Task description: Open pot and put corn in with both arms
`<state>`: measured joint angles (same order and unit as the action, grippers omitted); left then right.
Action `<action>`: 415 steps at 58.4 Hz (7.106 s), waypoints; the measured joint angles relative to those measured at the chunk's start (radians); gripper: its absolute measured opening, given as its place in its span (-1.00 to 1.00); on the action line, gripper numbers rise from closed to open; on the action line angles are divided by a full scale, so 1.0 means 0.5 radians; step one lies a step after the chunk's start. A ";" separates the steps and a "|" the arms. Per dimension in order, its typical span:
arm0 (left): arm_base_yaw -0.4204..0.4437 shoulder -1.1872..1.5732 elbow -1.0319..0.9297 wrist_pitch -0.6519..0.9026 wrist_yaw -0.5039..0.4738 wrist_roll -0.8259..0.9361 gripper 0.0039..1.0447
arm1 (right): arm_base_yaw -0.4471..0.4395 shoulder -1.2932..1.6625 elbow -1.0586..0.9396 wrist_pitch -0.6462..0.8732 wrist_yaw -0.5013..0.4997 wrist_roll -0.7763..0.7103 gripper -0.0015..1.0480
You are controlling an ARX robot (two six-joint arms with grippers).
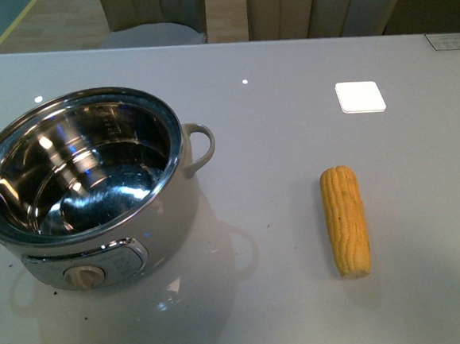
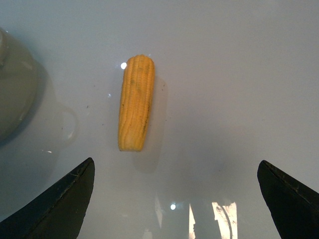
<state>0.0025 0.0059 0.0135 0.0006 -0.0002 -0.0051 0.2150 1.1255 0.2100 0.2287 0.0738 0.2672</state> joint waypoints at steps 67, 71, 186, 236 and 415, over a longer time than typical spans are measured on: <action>0.000 0.000 0.000 0.000 0.000 0.001 0.87 | 0.408 2.276 0.971 0.900 0.323 0.015 0.83; 0.000 0.000 0.000 0.000 0.000 0.001 0.87 | 0.405 2.335 1.028 0.887 0.323 0.022 0.83; 0.000 0.000 0.000 0.000 0.000 0.001 0.87 | 0.864 1.469 1.701 -0.256 -0.067 0.451 -0.57; 0.000 0.000 0.000 0.000 0.000 0.001 0.87 | 1.262 2.152 2.553 -0.723 -0.032 0.770 -0.59; 0.000 -0.001 0.000 -0.001 0.000 0.002 0.87 | -0.429 -1.501 -0.335 0.198 -0.147 -0.523 -0.96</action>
<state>0.0025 0.0055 0.0135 0.0002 -0.0002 -0.0044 0.0006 0.3752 0.0425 0.3275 0.0002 0.0055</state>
